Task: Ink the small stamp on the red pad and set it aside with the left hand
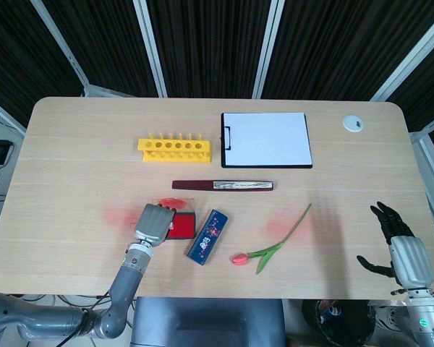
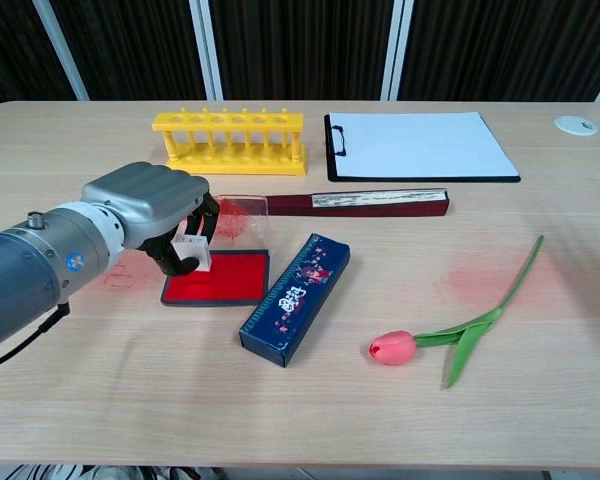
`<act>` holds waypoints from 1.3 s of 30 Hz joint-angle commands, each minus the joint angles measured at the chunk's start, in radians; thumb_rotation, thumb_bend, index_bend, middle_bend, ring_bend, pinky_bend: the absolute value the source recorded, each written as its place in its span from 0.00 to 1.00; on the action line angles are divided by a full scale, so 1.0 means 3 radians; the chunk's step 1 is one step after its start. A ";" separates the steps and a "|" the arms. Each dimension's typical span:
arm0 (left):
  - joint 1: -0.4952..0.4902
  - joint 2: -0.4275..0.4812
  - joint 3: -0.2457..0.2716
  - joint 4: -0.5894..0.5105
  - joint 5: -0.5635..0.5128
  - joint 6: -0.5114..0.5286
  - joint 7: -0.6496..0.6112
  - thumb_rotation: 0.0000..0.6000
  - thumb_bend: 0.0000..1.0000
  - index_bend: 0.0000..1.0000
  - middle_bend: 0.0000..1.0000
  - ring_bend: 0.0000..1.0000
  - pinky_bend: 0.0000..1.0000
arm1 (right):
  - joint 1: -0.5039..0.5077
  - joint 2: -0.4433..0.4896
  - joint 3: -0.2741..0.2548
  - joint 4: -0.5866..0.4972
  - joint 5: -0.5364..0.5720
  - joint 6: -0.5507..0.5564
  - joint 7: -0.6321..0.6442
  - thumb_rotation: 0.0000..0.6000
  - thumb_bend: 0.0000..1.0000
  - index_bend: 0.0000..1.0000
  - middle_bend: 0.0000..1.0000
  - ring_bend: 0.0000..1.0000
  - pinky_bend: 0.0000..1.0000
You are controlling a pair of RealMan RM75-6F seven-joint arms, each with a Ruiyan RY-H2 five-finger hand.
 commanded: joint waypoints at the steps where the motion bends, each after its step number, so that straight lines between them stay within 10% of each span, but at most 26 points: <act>1: -0.0034 -0.0032 -0.0013 0.0020 -0.0086 0.0000 0.0052 1.00 0.42 0.61 0.57 0.47 0.60 | 0.0000 0.0001 0.0001 0.0001 0.0003 -0.0002 0.0006 1.00 0.23 0.01 0.00 0.00 0.19; 23: -0.0054 0.0029 0.0037 -0.0013 -0.0098 0.0040 -0.0022 1.00 0.42 0.61 0.57 0.47 0.60 | -0.0001 0.0003 -0.0002 -0.0008 0.0004 -0.0005 0.0012 1.00 0.23 0.01 0.00 0.00 0.19; 39: 0.0172 0.0598 0.0223 -0.0483 0.0091 0.0248 -0.0243 1.00 0.42 0.59 0.55 0.46 0.59 | -0.0001 0.0004 -0.0003 -0.0012 -0.0002 -0.0002 0.0004 1.00 0.23 0.02 0.00 0.00 0.19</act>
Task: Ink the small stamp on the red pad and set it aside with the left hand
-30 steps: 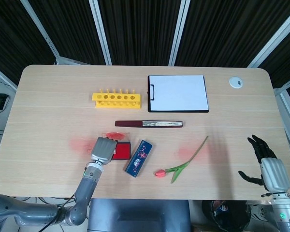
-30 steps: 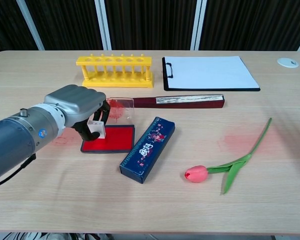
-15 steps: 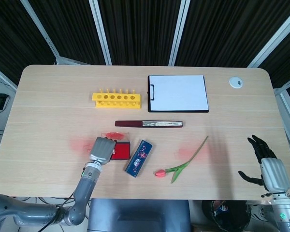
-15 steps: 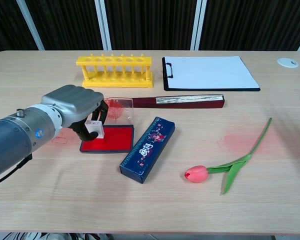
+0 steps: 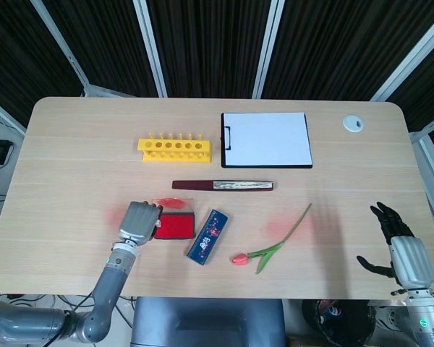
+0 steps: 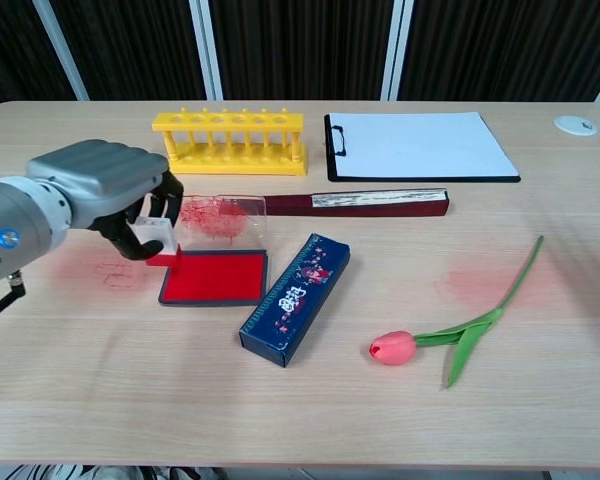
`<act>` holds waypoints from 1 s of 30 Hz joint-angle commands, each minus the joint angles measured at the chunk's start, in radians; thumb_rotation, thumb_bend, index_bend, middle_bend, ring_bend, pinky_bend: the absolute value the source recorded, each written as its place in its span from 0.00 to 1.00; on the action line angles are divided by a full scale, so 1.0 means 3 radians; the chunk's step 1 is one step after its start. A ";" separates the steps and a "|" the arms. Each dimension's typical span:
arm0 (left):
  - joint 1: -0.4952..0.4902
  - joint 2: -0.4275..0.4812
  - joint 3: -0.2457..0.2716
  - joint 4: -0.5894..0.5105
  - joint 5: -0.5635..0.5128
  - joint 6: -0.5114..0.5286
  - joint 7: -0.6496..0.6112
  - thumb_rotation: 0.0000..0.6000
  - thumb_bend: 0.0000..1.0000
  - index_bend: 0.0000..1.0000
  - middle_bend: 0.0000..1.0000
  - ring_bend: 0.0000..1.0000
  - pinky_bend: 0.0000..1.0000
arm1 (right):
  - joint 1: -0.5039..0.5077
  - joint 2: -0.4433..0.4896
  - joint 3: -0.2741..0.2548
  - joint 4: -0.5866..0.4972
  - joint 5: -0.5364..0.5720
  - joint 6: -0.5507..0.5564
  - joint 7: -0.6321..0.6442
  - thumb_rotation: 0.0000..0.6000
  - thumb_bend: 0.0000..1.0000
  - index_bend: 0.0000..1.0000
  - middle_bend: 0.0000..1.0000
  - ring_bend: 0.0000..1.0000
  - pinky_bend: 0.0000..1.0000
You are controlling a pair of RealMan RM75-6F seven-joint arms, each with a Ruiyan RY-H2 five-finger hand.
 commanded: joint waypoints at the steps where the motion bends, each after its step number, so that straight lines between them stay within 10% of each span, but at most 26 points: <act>1: 0.0091 0.0113 0.0071 -0.0005 0.0037 0.0028 -0.0118 1.00 0.42 0.58 0.55 0.46 0.59 | 0.0000 -0.0001 -0.0001 0.0000 -0.0001 -0.0001 -0.0004 1.00 0.23 0.02 0.00 0.00 0.19; 30: 0.0109 0.0199 0.0201 0.0471 0.0119 -0.0499 -0.0475 1.00 0.42 0.54 0.50 0.41 0.54 | -0.0003 -0.0003 0.0005 0.0001 0.0003 0.0007 0.0023 1.00 0.23 0.02 0.00 0.00 0.19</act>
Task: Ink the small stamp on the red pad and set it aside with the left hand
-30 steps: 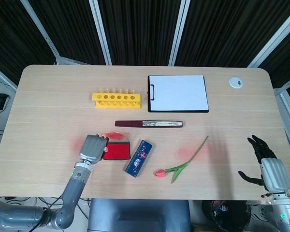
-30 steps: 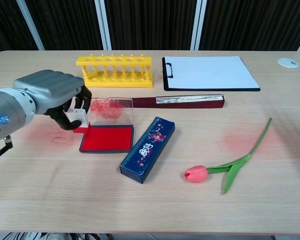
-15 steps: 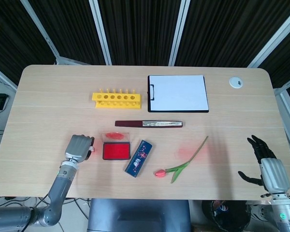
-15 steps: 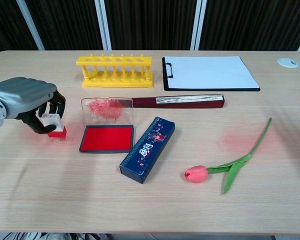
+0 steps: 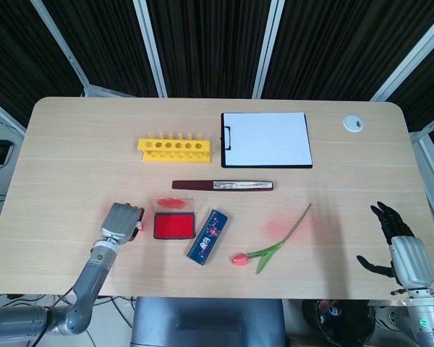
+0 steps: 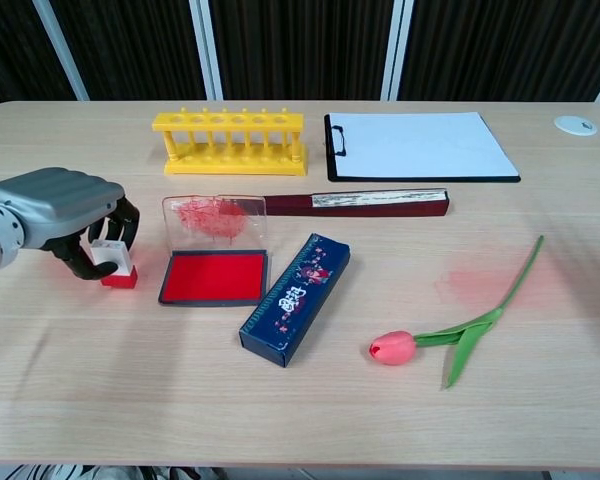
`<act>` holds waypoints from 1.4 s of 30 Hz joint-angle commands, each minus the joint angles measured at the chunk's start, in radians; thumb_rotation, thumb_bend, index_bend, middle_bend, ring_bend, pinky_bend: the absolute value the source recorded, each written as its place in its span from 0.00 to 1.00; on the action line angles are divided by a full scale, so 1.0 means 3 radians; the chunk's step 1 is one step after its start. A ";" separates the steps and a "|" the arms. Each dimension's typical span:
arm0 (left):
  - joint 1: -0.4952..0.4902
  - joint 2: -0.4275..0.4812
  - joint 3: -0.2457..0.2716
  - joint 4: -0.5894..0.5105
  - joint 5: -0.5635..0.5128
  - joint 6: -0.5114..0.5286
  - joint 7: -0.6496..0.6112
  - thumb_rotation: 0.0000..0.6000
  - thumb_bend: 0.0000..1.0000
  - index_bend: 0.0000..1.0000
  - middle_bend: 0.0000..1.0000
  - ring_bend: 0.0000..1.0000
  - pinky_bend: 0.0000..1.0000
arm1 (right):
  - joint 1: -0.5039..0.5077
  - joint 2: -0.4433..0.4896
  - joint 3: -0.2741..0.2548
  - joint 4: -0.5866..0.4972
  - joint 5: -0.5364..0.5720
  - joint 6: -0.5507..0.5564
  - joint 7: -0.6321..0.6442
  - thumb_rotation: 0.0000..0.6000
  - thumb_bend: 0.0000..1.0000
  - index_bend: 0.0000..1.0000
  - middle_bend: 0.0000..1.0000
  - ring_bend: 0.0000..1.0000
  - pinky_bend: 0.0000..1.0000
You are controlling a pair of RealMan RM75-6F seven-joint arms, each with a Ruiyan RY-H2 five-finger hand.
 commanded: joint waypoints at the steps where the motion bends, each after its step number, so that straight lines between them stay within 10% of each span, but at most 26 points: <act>1: 0.0000 0.0008 0.0002 0.0001 -0.0004 -0.0007 -0.0001 1.00 0.42 0.54 0.50 0.41 0.54 | -0.0001 -0.0001 -0.0001 -0.0001 0.0001 0.0000 0.0001 1.00 0.23 0.02 0.00 0.00 0.19; 42: -0.0005 -0.0043 0.0018 0.0061 -0.0135 0.0028 0.0168 1.00 0.34 0.43 0.36 0.34 0.47 | -0.0003 0.0004 0.0000 -0.0013 0.0012 -0.0009 0.0009 1.00 0.23 0.02 0.00 0.00 0.19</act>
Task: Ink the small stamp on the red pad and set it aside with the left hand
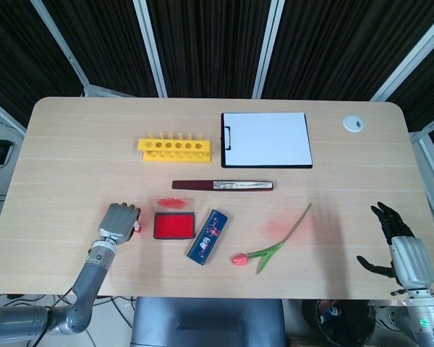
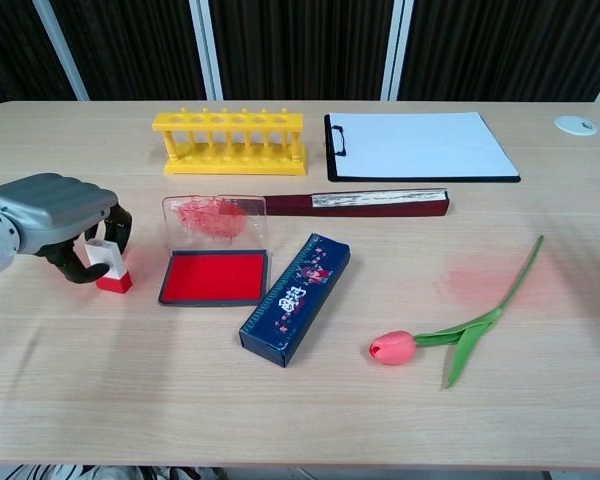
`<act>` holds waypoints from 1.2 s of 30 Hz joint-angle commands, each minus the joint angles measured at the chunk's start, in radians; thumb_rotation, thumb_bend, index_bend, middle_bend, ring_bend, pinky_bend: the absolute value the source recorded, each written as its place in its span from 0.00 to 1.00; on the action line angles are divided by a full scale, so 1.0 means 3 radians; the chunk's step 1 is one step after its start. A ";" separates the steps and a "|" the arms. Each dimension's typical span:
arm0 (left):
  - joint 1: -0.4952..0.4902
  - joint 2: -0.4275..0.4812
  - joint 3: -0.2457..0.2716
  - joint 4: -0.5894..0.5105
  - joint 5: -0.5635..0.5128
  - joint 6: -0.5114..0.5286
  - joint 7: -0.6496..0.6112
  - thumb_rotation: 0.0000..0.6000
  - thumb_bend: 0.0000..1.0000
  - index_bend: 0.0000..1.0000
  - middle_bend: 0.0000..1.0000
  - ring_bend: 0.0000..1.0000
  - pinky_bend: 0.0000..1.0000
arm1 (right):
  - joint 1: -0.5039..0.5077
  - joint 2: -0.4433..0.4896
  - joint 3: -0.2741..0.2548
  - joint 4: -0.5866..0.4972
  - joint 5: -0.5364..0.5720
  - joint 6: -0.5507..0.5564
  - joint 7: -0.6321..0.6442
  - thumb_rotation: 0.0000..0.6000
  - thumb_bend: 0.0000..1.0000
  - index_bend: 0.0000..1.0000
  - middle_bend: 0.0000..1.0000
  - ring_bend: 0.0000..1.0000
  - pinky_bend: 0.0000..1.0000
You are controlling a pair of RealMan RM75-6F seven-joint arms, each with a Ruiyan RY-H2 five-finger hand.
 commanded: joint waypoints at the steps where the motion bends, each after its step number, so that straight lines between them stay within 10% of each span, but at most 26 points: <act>1: -0.0002 -0.0002 -0.0003 -0.0005 -0.0008 0.0010 0.0013 1.00 0.33 0.42 0.36 0.34 0.47 | 0.0000 -0.0001 0.0000 0.0001 -0.0001 0.0002 0.0001 1.00 0.23 0.02 0.00 0.00 0.19; 14: -0.0010 0.0022 -0.0010 -0.0066 -0.0051 0.0033 0.0060 1.00 0.16 0.35 0.31 0.31 0.44 | -0.0001 -0.0001 -0.0001 0.0002 -0.0004 0.0003 0.0001 1.00 0.23 0.02 0.00 0.00 0.19; 24: 0.0020 0.0194 0.0006 -0.0311 -0.0067 0.0101 0.0057 1.00 0.00 0.10 0.06 0.08 0.20 | -0.0002 -0.0001 -0.0003 0.0006 -0.0016 0.0012 -0.0009 1.00 0.24 0.02 0.00 0.00 0.19; 36: 0.0608 0.0921 0.0359 -0.0760 0.1199 0.0802 -0.0911 1.00 0.00 0.00 0.00 0.00 0.03 | -0.0007 -0.0016 -0.0008 0.0024 -0.0047 0.0043 -0.0090 1.00 0.23 0.02 0.00 0.00 0.19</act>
